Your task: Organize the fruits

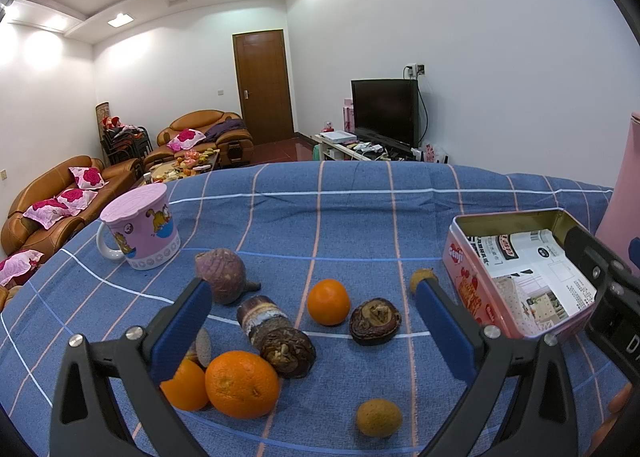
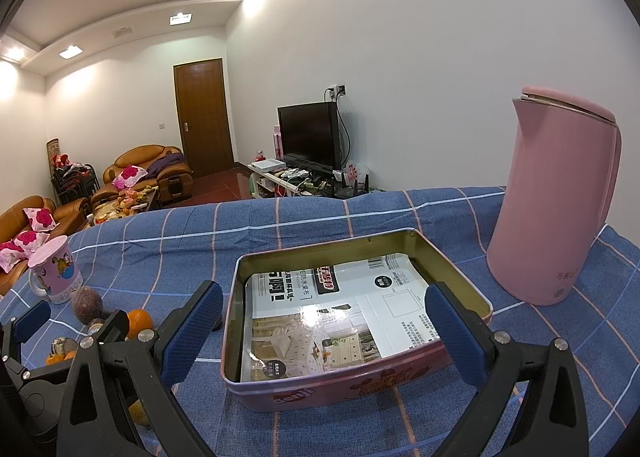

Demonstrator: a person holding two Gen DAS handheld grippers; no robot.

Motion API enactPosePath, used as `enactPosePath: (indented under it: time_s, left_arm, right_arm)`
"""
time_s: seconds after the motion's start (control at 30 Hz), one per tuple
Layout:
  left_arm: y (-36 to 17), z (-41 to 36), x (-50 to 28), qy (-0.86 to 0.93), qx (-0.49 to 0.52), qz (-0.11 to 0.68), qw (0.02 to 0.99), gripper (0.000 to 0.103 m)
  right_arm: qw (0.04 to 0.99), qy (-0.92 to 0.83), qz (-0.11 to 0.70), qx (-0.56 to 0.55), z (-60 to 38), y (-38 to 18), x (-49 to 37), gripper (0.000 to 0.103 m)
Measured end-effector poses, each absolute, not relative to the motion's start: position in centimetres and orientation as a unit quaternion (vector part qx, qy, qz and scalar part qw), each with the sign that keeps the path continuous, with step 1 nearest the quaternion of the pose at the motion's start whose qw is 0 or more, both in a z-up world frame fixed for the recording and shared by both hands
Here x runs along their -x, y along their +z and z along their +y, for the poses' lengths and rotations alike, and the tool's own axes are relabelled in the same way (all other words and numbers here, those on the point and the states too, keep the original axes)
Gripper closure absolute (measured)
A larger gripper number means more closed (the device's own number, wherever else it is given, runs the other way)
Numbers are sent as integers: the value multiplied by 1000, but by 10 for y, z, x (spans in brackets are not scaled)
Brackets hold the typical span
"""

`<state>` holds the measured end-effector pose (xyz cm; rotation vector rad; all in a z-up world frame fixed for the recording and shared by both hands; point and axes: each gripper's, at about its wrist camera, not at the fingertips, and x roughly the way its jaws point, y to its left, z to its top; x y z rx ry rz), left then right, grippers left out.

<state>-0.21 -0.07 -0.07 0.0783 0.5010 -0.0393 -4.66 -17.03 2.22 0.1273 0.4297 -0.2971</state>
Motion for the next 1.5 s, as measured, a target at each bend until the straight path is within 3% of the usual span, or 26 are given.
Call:
enactPosePath:
  time_s: [1.17, 1.5]
  left_arm:
    - [-1, 1, 2, -21, -32, 253, 967, 0]
    - [-5, 39, 3, 16, -22, 284, 958, 0]
  right_arm:
    - [966, -131, 214, -60, -167, 20, 46, 1]
    - [968, -48, 238, -61, -155, 18, 41, 1]
